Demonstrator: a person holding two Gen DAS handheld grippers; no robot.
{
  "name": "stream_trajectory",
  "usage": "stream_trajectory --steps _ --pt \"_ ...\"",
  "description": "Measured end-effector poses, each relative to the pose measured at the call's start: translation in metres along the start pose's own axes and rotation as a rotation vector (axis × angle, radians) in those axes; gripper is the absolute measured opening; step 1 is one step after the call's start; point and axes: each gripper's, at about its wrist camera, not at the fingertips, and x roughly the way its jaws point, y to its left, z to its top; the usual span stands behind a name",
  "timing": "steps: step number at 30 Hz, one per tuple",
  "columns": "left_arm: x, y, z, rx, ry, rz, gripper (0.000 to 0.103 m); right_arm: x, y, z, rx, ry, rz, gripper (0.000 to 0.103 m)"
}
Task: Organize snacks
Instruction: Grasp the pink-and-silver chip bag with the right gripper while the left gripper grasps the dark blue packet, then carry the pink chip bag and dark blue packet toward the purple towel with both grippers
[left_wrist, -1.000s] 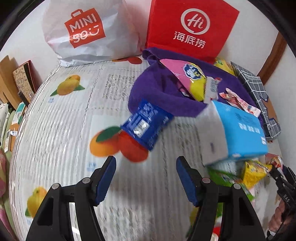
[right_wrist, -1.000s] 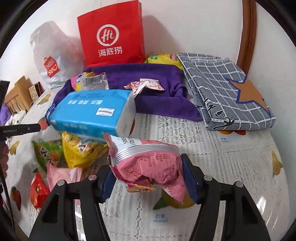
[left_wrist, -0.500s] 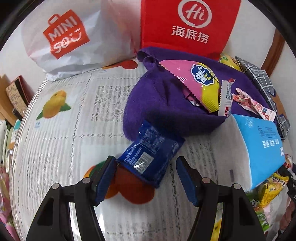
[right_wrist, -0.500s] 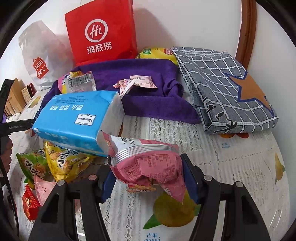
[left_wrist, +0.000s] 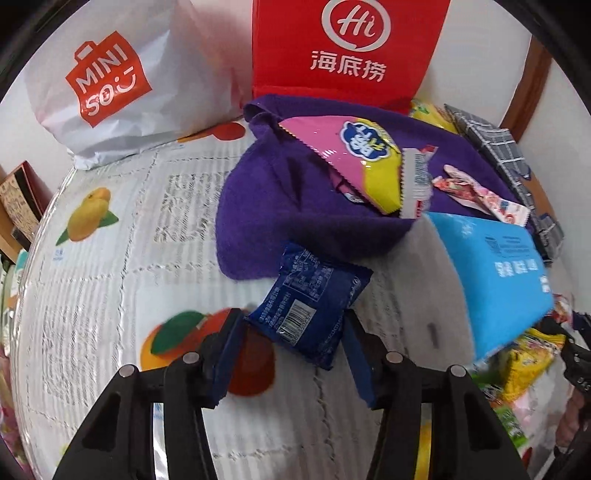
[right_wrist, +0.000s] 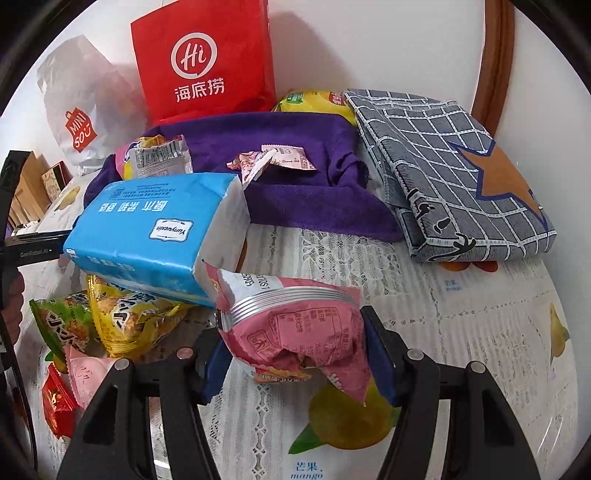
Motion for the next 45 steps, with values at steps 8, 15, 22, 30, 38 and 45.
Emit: stream_trajectory --steps 8,15,22,30,38,45 --pt "-0.035 -0.008 -0.019 -0.006 -0.029 -0.022 0.051 -0.022 0.002 -0.005 0.007 -0.028 0.006 0.063" --pt "-0.065 -0.017 -0.035 -0.038 -0.044 -0.101 0.051 -0.054 0.004 -0.011 0.006 -0.061 0.003 0.063" --pt "-0.093 -0.035 -0.051 -0.022 -0.070 -0.102 0.051 -0.086 0.010 -0.018 -0.008 -0.107 -0.001 0.063" --pt "-0.124 -0.056 -0.057 0.007 -0.107 -0.111 0.051 -0.112 0.025 -0.019 -0.022 -0.132 0.005 0.063" --pt "-0.150 -0.073 -0.050 0.025 -0.145 -0.123 0.051 -0.132 0.037 -0.007 -0.030 -0.154 0.003 0.063" --pt "-0.156 -0.082 -0.043 0.033 -0.158 -0.128 0.051 -0.140 0.039 0.006 -0.012 -0.161 0.018 0.063"
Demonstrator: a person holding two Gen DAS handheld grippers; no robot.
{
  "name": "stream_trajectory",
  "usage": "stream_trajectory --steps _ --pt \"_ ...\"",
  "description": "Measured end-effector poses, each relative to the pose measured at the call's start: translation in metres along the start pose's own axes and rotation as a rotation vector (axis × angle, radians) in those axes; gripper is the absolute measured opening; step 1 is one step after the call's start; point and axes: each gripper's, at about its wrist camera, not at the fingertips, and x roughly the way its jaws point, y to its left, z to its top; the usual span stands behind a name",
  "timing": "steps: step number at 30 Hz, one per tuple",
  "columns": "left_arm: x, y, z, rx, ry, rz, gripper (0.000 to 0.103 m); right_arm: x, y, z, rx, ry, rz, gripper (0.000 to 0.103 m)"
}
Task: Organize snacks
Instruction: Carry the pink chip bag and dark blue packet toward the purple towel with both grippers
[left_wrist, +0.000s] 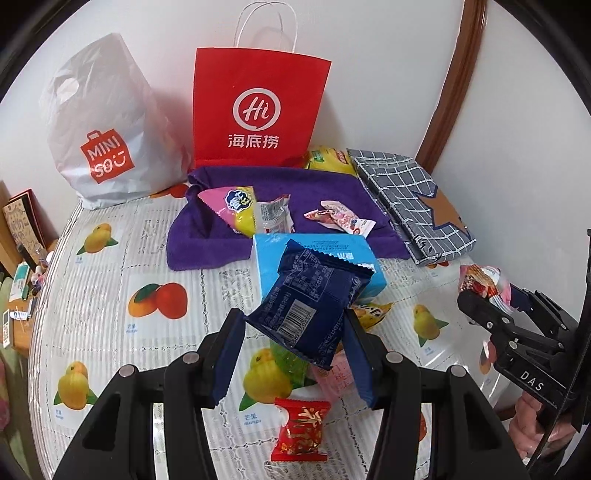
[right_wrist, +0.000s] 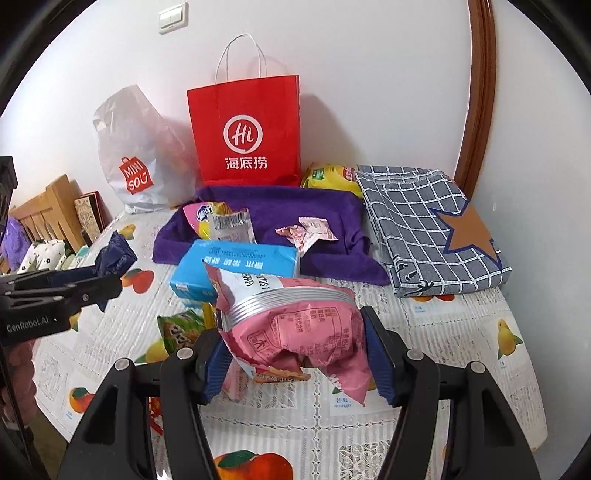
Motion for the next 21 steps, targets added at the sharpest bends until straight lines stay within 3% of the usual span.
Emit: stream_trajectory --steps 21 --pt "0.006 0.002 0.030 -0.018 -0.017 0.011 0.051 0.018 0.010 0.042 -0.011 0.030 0.041 0.063"
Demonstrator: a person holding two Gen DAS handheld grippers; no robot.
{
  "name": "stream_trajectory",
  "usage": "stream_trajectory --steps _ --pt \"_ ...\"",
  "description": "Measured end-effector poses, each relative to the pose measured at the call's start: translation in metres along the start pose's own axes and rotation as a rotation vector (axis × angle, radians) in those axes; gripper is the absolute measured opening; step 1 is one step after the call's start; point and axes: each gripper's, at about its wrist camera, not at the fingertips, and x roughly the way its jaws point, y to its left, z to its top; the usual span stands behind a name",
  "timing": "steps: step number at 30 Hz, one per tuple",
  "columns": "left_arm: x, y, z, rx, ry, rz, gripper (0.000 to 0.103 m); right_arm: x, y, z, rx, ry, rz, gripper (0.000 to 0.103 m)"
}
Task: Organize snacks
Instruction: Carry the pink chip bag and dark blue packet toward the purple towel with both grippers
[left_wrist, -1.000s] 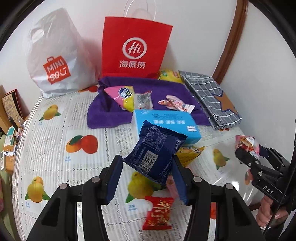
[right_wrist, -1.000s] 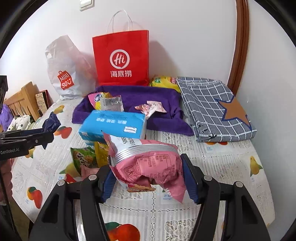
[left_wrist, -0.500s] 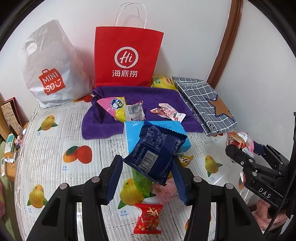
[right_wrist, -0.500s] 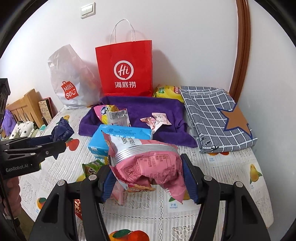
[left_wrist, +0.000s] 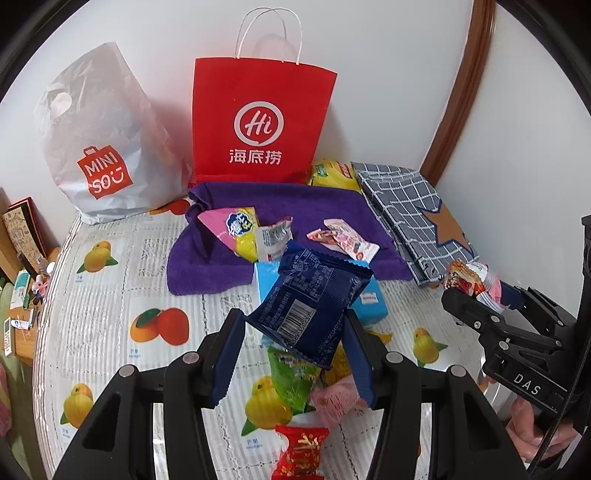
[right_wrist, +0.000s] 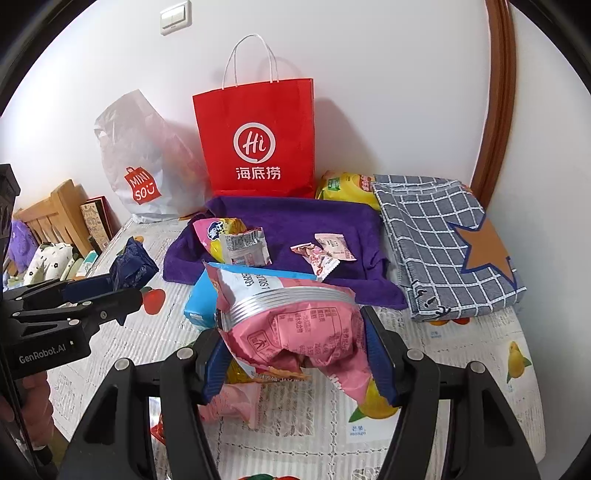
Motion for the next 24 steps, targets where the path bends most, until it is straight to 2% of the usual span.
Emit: stream_trajectory --steps 11,24 --pt "0.023 0.013 0.030 -0.026 0.000 0.003 0.051 0.034 0.002 0.033 -0.025 0.024 -0.004 0.064" --pt "0.053 0.022 0.070 -0.012 0.012 -0.005 0.051 0.075 -0.006 0.062 -0.002 0.057 -0.021 0.064"
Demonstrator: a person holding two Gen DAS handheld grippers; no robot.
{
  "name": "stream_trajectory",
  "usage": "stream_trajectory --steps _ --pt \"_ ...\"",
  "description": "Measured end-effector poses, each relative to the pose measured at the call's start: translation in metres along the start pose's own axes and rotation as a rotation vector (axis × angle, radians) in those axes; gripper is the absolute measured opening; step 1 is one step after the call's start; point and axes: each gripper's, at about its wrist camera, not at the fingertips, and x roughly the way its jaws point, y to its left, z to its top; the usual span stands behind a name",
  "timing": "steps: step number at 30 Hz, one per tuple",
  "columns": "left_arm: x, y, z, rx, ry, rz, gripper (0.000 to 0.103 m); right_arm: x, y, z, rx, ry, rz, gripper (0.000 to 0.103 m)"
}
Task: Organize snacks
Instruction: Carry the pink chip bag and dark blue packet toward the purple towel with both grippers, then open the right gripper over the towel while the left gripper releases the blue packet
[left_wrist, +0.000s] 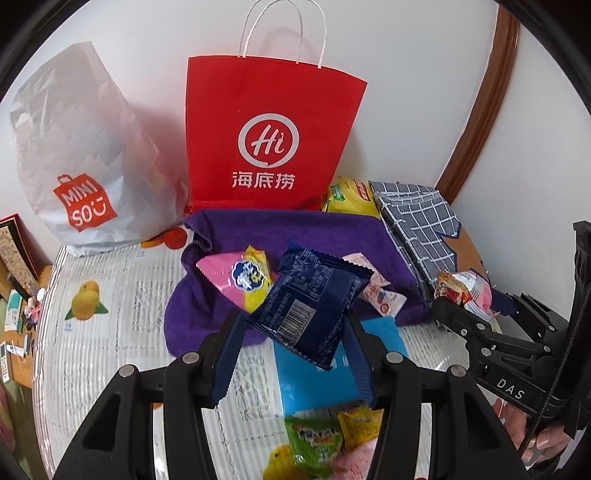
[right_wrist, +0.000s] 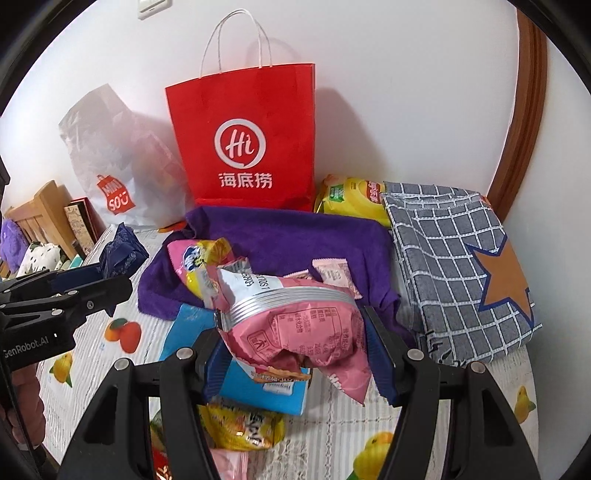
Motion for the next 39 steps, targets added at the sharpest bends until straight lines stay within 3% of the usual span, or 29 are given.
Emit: stream_trajectory --steps 27,39 --pt "0.080 0.012 0.046 -0.003 0.054 0.049 0.051 0.086 -0.028 0.068 0.022 0.000 0.020 0.064" --pt "0.121 0.013 0.058 0.015 0.056 0.059 0.051 0.142 -0.026 0.070 0.035 0.047 0.049 0.064"
